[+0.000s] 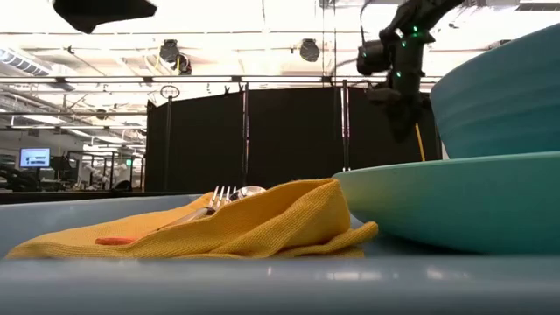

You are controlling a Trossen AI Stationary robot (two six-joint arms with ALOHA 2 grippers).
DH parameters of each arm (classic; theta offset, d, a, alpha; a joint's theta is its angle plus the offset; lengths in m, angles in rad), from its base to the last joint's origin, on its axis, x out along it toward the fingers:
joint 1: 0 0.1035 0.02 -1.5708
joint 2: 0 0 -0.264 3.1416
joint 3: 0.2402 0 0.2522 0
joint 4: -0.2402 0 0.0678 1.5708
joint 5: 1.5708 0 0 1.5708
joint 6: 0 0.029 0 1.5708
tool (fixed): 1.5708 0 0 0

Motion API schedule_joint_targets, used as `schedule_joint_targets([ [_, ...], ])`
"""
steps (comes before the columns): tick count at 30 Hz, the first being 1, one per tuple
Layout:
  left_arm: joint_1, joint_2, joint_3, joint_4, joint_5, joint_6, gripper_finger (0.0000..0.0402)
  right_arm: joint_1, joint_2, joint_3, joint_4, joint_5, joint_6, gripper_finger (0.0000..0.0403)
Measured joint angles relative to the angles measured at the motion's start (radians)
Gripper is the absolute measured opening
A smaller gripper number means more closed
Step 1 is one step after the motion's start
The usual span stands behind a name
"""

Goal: Set up tray
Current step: Put the yellow knife on the orange napkin to the right of the orange spoon

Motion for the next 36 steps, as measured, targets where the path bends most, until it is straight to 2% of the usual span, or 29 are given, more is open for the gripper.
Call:
schedule_joint_targets([
  [4,0.035,-0.030,-0.075,0.050,0.002,-0.018,0.0397,-0.045,0.001,-0.052,0.003,-0.042,-0.049,0.0131],
  [10,0.072,-0.073,-0.235,0.325,0.068,0.039,0.0397,-0.073,0.001,-0.146,0.048,-0.071,-0.112,0.0178],
  [13,0.083,-0.093,-0.302,0.433,0.095,0.080,0.0397,-0.089,0.001,-0.188,0.067,-0.068,-0.154,0.0181],
  [17,0.097,-0.115,-0.350,0.483,0.099,0.090,0.0397,-0.124,0.001,-0.228,0.094,-0.069,-0.186,0.0174],
  [25,0.112,-0.116,-0.359,0.471,0.103,0.103,0.0397,-0.178,0.001,-0.314,0.132,-0.072,-0.204,0.0166],
  [36,0.112,-0.116,-0.359,0.457,0.106,0.096,0.0397,-0.192,0.001,-0.433,0.262,-0.097,-0.229,0.0163],
])
